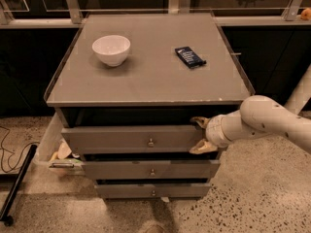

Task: Open top drawer

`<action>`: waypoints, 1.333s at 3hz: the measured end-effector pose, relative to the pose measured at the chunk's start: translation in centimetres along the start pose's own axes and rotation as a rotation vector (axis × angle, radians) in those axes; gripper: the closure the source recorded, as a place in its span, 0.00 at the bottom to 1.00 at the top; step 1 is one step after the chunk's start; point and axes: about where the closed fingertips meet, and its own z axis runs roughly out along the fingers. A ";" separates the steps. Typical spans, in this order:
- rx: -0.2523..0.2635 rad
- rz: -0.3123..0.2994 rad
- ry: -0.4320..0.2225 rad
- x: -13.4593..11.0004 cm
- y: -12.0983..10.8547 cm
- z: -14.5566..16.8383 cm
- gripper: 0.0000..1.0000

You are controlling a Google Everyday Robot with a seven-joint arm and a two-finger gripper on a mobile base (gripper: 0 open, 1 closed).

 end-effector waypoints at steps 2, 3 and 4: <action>0.000 0.000 0.000 -0.4 -0.3 -0.6 0.89; 0.000 0.000 0.000 -0.5 -0.4 -0.8 1.00; 0.000 0.000 0.000 -0.5 -0.4 -0.8 0.81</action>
Offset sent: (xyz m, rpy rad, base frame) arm -0.0615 -0.0152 0.0339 -0.0219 0.0027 0.0188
